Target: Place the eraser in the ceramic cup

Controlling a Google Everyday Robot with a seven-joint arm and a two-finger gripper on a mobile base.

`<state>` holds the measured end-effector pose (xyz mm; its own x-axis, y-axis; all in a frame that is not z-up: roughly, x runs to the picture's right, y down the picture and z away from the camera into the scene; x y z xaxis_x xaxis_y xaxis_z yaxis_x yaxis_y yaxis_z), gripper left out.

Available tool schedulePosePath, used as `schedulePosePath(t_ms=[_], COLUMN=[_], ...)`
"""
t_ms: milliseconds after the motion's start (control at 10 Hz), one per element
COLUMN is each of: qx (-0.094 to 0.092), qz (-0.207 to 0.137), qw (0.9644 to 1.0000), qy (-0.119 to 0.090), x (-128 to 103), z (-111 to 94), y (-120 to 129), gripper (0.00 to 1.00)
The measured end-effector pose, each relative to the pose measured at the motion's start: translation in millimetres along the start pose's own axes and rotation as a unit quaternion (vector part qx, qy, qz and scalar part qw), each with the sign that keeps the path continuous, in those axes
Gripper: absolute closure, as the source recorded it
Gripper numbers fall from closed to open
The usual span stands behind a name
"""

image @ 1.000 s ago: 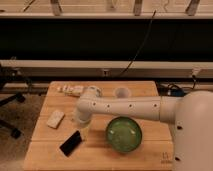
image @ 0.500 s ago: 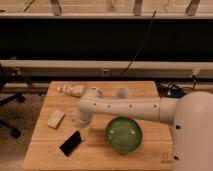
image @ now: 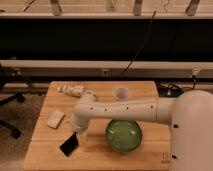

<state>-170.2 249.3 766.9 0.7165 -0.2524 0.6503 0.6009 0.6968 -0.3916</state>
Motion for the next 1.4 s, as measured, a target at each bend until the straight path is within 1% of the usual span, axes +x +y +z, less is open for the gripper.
schedulePosePath(t_ms=[400, 500, 800, 900, 1000, 1100, 1300, 1400], qx=[-0.027, -0.033, -0.047, -0.053, -0.059, -0.071, -0.078, -0.08], qz=[-0.016, -0.018, -0.017, -0.017, -0.015, -0.014, -0.012, -0.012], qw=[0.9994, 0.9992, 0.9985, 0.9982, 0.9978, 0.9971, 0.9964, 0.9964], qy=[-0.012, -0.015, -0.021, -0.023, -0.025, -0.026, -0.029, -0.028], x=[-17.4, -17.9, -16.8, -16.1, -14.6, -13.9, -14.9, -13.3], z=[23.6, 30.2, 39.5, 41.0, 41.5, 42.0, 41.8, 41.0], y=[10.0, 12.3, 15.7, 17.0, 18.6, 19.8, 21.9, 22.2], gripper=[0.2, 0.2, 0.2, 0.25, 0.33, 0.45, 0.65, 0.72])
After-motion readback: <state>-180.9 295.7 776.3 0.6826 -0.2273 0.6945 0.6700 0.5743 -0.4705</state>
